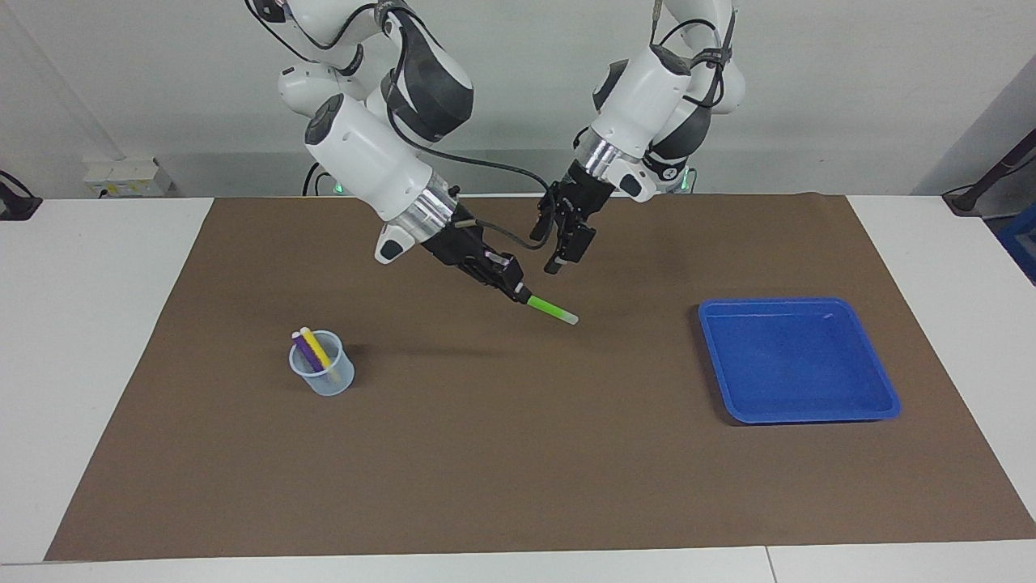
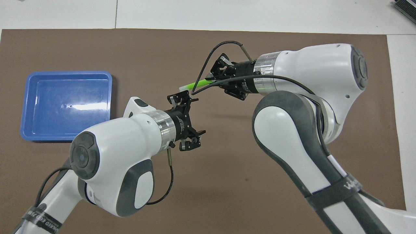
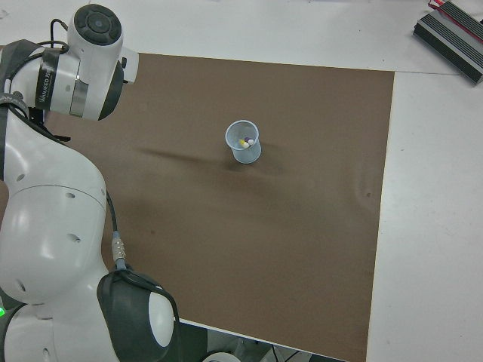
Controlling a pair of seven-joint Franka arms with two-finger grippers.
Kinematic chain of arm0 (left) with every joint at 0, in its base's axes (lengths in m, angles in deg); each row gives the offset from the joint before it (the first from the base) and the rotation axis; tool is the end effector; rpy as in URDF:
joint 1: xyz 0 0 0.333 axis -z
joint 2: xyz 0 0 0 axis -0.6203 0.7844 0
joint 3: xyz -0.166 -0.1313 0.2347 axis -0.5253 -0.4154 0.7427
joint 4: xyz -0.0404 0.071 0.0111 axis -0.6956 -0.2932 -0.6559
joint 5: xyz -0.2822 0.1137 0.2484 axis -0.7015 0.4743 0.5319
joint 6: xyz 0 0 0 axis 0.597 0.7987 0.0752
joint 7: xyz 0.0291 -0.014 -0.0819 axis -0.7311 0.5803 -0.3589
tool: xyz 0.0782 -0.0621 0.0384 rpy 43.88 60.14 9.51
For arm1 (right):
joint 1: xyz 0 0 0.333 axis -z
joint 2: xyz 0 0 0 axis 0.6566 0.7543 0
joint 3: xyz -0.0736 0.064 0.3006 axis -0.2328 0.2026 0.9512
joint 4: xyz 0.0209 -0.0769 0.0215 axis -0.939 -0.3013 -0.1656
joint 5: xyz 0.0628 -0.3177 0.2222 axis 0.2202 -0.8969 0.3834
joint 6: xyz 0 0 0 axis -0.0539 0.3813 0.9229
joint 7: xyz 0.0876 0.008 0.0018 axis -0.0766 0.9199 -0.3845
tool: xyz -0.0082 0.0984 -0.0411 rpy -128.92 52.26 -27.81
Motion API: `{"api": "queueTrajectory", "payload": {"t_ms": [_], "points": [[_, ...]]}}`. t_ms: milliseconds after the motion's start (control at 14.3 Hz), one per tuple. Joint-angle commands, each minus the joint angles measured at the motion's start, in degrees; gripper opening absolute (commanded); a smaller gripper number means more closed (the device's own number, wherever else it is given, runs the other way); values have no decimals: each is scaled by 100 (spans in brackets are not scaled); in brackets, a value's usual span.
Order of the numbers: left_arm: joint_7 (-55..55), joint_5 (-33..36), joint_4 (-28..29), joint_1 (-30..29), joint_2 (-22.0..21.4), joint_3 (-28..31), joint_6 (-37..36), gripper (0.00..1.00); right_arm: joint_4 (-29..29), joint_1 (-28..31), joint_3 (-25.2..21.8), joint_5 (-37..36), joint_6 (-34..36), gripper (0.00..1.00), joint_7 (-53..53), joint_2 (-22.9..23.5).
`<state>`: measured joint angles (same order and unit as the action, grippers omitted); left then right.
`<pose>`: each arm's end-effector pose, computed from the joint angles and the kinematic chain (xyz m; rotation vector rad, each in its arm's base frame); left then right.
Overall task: Right arm passes pens to left for tray arrangement
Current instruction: 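Pass the green pen from the right gripper to the left gripper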
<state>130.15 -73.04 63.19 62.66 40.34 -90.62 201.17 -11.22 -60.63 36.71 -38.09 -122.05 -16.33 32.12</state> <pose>0.4719 -0.3412 0.5018 1.6972 1.8766 -0.2606 0.6103 0.2814 0.5216 -2.2687 0.8377 0.0416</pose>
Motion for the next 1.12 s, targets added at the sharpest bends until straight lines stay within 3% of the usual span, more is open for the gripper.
{"api": "queueTrajectory", "payload": {"t_ms": [0,281,421,561,912,1052], "points": [[145,-111,-284,19,240,73,166,99,-4,52,-12,133,-56,0,-2,-17],[137,-111,-284,-200,258,81,289,99,49,61,-21,98,-56,0,-55,-8],[163,-111,-302,-183,433,81,595,99,49,61,-12,89,-56,0,-134,-8],[591,-7,-729,-148,897,90,808,99,49,52,-21,89,-56,0,-134,-8],[681,12,-899,-130,1005,99,878,99,14,44,-21,54,-65,0,-143,-8],[690,12,-917,-130,1031,99,878,92,14,44,-21,54,-65,0,-143,-8]]}}
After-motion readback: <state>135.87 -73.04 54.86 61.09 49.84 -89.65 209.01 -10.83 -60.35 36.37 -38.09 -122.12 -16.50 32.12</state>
